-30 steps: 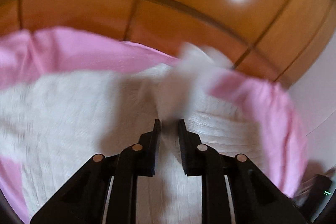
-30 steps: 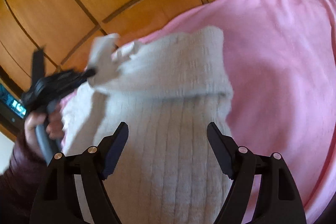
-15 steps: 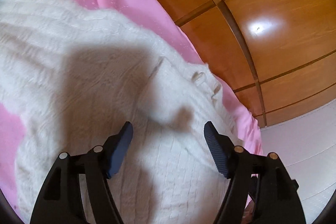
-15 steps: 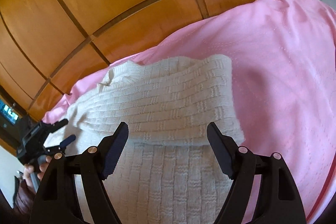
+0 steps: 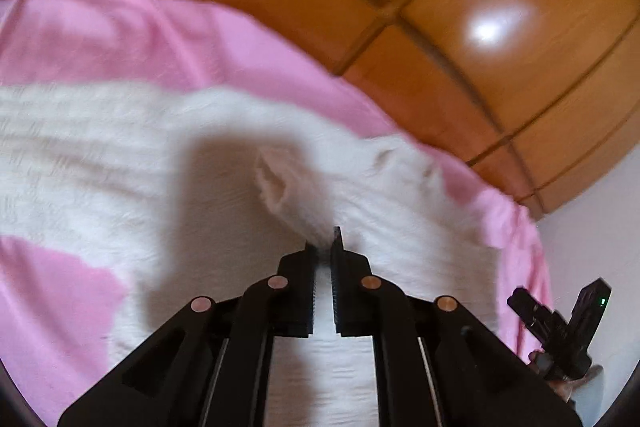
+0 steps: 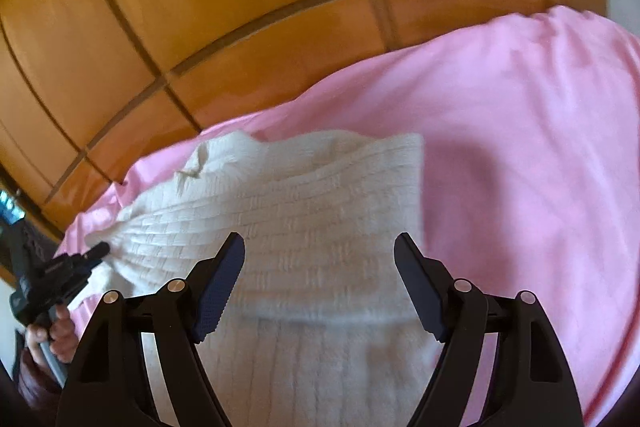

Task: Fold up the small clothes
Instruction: 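Release the folded hem with the left tool and pull back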

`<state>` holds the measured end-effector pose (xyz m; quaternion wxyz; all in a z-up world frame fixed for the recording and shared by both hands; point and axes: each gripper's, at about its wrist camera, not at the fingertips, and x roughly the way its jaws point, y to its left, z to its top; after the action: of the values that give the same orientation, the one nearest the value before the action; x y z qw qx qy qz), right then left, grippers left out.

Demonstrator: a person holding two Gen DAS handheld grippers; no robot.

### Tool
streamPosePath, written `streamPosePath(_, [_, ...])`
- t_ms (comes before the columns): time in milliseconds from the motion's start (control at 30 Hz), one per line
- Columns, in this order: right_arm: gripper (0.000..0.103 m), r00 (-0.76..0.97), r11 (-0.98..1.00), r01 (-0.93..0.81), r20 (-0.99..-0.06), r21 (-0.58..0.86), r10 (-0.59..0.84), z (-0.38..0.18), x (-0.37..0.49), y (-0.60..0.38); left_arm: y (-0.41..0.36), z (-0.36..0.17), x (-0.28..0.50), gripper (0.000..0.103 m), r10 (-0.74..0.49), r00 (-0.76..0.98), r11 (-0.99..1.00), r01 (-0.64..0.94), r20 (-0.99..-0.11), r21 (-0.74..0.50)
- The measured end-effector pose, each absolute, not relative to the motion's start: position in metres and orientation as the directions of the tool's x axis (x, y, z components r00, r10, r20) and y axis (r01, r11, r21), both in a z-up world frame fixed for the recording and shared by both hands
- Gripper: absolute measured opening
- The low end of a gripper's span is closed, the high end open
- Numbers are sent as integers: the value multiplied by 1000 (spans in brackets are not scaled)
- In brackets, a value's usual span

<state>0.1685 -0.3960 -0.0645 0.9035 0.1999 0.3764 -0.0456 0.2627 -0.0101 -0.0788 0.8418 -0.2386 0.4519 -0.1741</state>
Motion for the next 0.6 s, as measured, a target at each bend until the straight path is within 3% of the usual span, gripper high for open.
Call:
streamPosePath(100, [76, 640, 925, 262, -767, 276, 48, -98, 199, -389, -7, -97, 266, 6, -439, 522, 869, 39, -732, -493])
streamPosePath(167, [83, 656, 950, 260, -754, 175, -41, -110, 203, -373, -7, -107, 267, 11, -431, 508, 877, 39, -746, -479])
streamPosePath(233, [84, 675, 962, 259, -729, 91, -113, -113, 203, -361, -4, -108, 265, 23, -445, 513, 868, 44, -735, -494])
streamPosePath(333, [86, 678, 960, 265, -726, 93, -116, -114, 202, -362, 3, -101, 259, 42, -433, 532, 866, 22, -728, -499])
streamPosePath(400, [87, 674, 960, 268, -728, 81, -127, -113, 202, -361, 16, -96, 250, 48, -425, 541, 864, 4, -726, -503])
streamPosePath(600, [88, 689, 953, 294, -707, 77, -155, -87, 191, -347, 86, -87, 208, 51, -392, 590, 836, -92, -706, -541])
